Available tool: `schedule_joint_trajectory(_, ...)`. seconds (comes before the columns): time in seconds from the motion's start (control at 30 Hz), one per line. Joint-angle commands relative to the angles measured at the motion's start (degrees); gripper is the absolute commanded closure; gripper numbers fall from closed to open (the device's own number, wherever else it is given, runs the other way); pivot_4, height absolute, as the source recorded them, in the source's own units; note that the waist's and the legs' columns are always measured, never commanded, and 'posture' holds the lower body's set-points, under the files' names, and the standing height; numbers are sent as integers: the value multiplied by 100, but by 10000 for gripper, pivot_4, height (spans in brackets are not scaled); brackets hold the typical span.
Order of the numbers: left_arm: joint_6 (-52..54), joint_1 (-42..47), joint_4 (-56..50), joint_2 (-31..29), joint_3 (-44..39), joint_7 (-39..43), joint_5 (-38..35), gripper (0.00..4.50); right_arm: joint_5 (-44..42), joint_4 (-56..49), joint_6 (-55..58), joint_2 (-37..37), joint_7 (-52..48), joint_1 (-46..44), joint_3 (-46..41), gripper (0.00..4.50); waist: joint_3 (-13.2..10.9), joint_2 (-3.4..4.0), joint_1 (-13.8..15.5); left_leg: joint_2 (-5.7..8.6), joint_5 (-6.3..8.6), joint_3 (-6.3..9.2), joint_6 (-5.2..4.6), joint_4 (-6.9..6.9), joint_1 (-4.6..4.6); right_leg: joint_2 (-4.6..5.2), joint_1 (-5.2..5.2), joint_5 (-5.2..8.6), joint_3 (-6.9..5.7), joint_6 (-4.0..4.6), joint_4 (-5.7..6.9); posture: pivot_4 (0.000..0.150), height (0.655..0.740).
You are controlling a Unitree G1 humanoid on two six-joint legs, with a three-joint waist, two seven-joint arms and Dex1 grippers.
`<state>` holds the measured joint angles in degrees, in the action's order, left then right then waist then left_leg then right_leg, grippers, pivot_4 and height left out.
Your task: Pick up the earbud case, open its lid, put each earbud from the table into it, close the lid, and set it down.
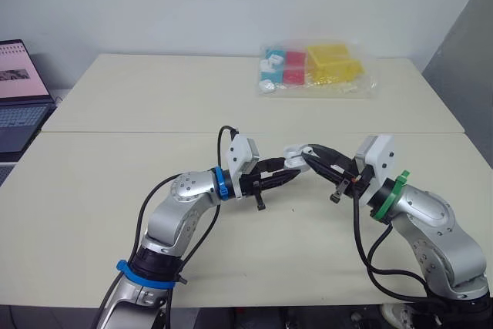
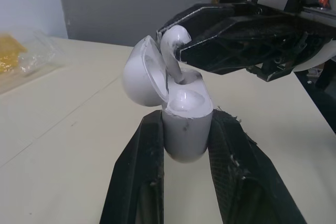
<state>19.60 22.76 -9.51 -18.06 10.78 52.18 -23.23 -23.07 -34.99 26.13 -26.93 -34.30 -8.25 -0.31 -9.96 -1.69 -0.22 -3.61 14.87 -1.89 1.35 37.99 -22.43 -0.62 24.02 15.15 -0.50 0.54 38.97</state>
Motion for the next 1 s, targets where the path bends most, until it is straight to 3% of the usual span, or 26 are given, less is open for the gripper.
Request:
schedule_joint_trajectory(0.03,-33,21,-124,-11,-108,26,-134,37015,97,-36,-301,-53,-44,69,-21,40762,0,0,0,0,0,0,0,0,0,0,0,0,0,0,0,1500,7400)
schedule_joint_trajectory(0.27,-5,32,-126,-10,-122,16,-184,37015,262,18,-519,-114,-124,211,129,40762,0,0,0,0,0,-1,0,0,0,0,0,0,1,0,0,1500,7400)
schedule_joint_trajectory(0.47,-47,37,-132,-25,-108,81,-153,37015,-96,-89,-397,-86,-126,309,48,40762,0,0,0,0,0,-1,0,0,0,0,0,0,1,0,0,1500,7400)
schedule_joint_trajectory(0.77,-60,23,-153,-47,-74,94,-139,37015,-143,-155,-437,-258,-140,269,-7,9370,0,0,1,0,0,-1,0,0,0,0,0,0,1,0,-1,1500,7400)
schedule_joint_trajectory(0.9,-69,-2,-121,-64,-74,69,-101,37015,-482,-446,-144,-422,-128,292,-242,8948,0,0,1,0,0,-1,0,-1,0,0,1,0,1,0,-1,1500,7400)
schedule_joint_trajectory(1.0,-184,-32,5,-103,-126,-22,25,37015,-1335,-887,510,-860,-131,518,-921,8948,-1,-1,9,0,0,0,0,0,-3,0,1,0,0,0,-2,1500,7400)
